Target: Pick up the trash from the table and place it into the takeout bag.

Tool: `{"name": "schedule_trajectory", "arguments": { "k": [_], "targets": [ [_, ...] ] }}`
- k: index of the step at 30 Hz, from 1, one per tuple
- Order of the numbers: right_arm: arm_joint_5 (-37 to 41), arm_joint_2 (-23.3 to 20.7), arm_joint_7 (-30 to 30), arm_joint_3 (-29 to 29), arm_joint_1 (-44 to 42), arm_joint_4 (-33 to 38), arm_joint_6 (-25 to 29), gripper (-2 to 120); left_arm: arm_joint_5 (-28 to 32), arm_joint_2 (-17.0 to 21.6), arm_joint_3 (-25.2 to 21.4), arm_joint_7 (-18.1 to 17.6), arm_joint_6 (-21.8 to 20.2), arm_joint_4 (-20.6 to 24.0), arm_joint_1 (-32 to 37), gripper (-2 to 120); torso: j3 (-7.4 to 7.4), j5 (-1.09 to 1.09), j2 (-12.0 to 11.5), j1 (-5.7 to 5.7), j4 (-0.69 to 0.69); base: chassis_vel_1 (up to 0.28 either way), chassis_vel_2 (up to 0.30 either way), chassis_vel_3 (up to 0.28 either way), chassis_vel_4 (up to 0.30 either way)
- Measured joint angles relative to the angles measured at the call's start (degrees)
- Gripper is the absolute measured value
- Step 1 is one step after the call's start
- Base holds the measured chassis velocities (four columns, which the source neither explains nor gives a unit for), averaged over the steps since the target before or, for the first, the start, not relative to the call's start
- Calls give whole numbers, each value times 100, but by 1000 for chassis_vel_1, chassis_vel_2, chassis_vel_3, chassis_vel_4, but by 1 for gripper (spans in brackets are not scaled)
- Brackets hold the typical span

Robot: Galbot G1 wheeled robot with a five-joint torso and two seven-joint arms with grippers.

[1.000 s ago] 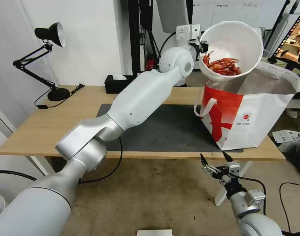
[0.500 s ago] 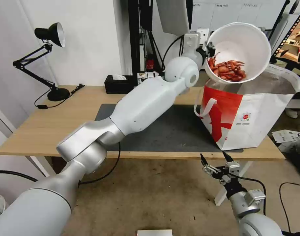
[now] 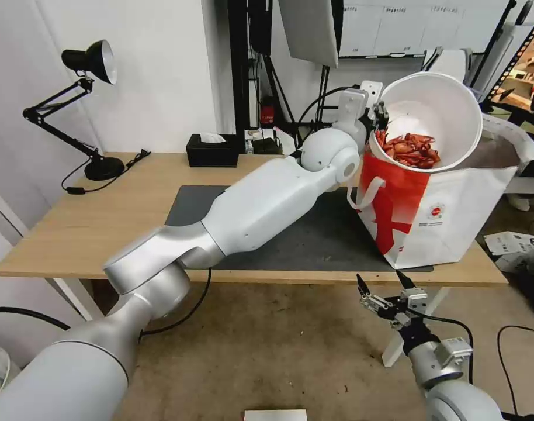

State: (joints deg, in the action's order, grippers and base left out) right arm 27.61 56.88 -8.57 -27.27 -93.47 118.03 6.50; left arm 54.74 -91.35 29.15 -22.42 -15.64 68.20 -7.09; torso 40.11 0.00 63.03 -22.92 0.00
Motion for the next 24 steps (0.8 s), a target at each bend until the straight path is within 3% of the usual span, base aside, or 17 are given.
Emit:
{"name": "schedule_trajectory", "arguments": {
  "k": [15,24],
  "targets": [
    [0,0,0,0,0,0,0,100,-624,0,39,-203,-78,11,-245,0,0,0,0,0,0,0,0,0,0],
    [0,0,0,0,0,0,0,100,-940,1,199,-73,-137,85,-243,0,0,0,0,0,0,0,0,0,0]
  ]
}}
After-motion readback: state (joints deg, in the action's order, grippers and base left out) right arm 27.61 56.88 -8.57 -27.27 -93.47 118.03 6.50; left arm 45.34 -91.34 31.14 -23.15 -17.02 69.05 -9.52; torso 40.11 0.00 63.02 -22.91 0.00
